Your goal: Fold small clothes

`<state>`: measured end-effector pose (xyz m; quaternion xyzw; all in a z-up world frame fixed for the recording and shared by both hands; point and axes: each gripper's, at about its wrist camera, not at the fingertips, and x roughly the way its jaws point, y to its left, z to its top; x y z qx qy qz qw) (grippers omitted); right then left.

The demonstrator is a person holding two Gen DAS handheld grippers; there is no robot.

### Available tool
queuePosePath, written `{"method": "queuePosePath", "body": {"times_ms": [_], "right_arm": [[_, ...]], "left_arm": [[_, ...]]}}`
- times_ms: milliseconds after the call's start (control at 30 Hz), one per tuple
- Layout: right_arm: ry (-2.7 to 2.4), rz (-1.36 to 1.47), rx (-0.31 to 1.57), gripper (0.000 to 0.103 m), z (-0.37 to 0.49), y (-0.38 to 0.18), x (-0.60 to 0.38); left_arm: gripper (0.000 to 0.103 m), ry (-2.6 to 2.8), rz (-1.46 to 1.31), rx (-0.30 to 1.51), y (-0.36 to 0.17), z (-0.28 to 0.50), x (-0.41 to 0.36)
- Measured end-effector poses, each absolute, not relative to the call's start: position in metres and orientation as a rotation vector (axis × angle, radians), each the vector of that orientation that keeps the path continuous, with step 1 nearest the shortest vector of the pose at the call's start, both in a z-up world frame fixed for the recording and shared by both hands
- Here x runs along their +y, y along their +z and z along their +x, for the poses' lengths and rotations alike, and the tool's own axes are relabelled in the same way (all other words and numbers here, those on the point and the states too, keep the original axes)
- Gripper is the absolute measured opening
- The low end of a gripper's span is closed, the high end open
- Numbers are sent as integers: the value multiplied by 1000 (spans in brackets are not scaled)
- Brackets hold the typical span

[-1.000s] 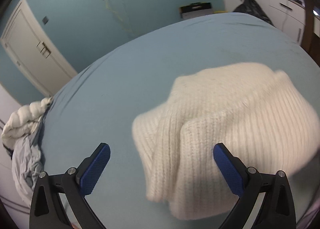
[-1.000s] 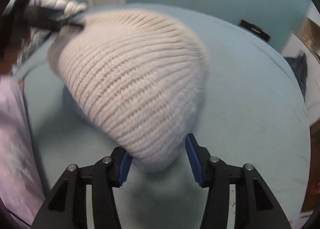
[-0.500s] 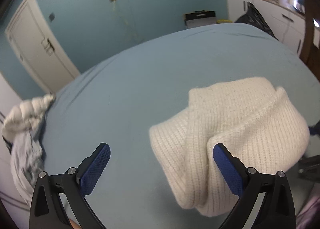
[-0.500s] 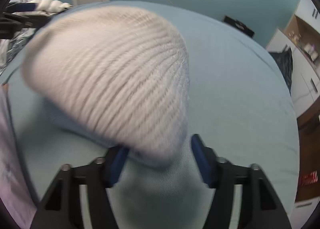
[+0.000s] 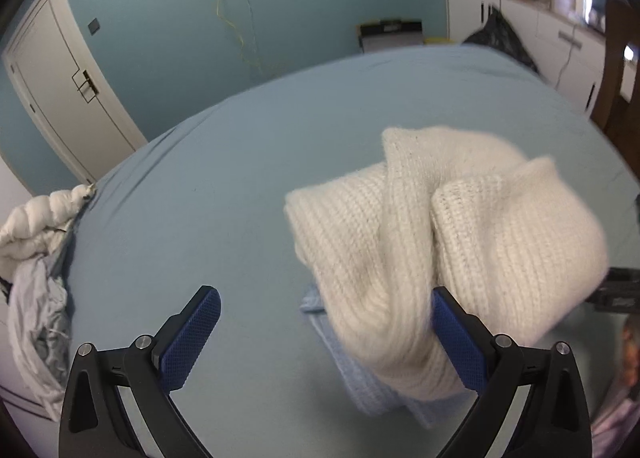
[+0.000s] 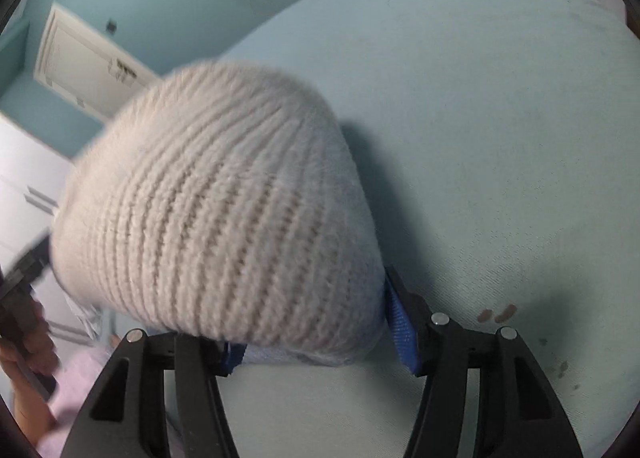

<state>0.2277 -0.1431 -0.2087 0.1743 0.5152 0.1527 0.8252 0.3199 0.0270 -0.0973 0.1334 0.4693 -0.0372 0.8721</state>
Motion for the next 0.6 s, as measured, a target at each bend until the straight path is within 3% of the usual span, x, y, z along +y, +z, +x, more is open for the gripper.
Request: {"method": "queuePosePath", "body": {"times_ms": [167, 367, 467, 600], "right_arm": [[370, 346, 1162, 57, 231, -203, -142], [295, -228, 944, 57, 192, -162, -77], [215, -627, 747, 57, 162, -162, -36], [153, -881, 609, 57, 144, -174, 3]], "left_arm": [[103, -88, 189, 1070, -118, 320, 46], [101, -139, 26, 1123, -117, 324, 70], [99, -166, -55, 1164, -120, 328, 79], [100, -172, -86, 1186, -128, 331, 89]]}}
